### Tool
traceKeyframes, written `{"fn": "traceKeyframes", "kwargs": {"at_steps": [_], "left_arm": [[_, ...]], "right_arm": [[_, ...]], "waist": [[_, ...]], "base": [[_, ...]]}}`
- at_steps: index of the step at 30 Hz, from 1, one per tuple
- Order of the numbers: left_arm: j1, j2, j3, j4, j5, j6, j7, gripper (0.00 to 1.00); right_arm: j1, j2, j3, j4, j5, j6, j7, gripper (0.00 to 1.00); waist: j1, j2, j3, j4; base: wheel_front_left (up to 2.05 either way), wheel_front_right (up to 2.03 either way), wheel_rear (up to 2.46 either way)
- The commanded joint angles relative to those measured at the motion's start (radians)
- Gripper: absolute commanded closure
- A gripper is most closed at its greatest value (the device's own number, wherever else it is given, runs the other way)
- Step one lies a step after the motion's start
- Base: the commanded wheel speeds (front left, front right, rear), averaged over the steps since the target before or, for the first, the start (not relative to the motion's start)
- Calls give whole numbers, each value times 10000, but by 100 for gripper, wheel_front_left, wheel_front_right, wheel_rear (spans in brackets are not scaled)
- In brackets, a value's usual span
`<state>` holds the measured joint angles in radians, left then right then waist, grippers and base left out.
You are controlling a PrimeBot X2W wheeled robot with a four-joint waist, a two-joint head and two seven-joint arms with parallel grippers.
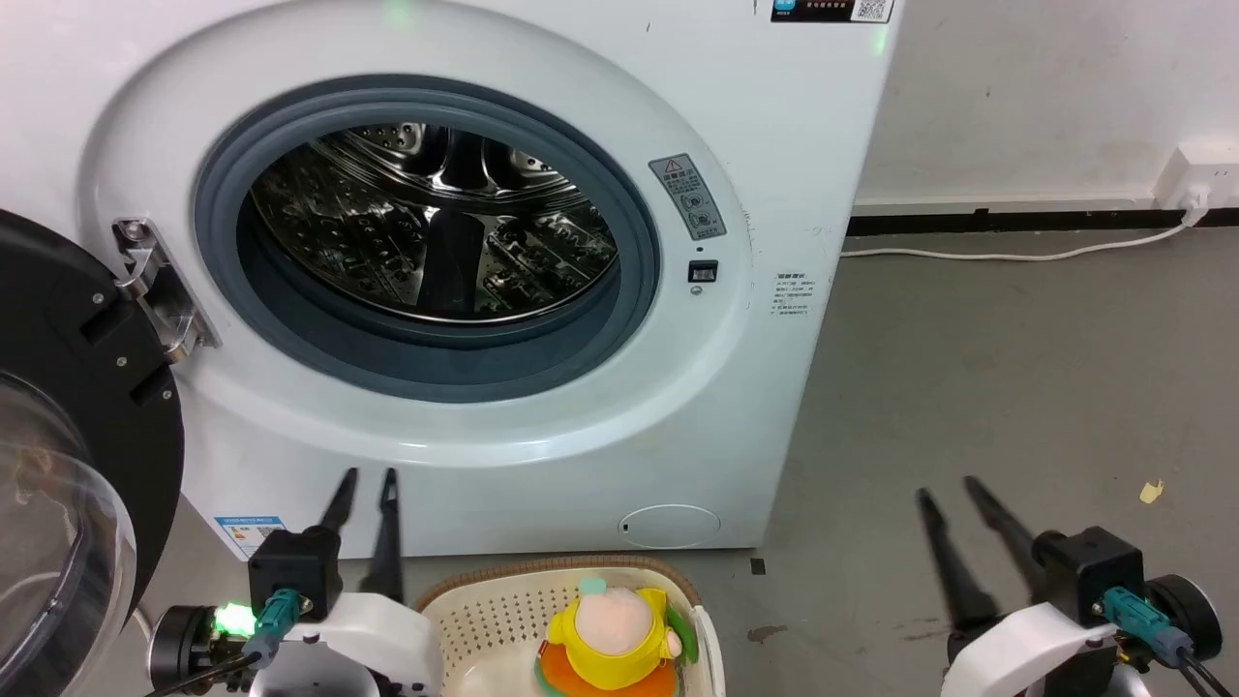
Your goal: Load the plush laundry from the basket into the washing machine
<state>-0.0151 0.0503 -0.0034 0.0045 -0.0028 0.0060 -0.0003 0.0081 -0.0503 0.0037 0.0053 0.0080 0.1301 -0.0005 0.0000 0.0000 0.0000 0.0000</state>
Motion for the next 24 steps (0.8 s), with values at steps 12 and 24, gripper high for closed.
{"fn": "traceKeyframes", "kwargs": {"at_steps": [12,24], "left_arm": [[16,0,-59,-14,-182,5,-202,0],[-268,56,-173,493,-284,-83,-437,0]], "right_arm": [[-47,0,-72,2,192,0,-203,0],[-309,0,-128,-148,440,1,-454,0]], "waist": [[1,0,117,-36],[1,0,798,-274]], "base": [[0,0,0],[0,0,0]]}}
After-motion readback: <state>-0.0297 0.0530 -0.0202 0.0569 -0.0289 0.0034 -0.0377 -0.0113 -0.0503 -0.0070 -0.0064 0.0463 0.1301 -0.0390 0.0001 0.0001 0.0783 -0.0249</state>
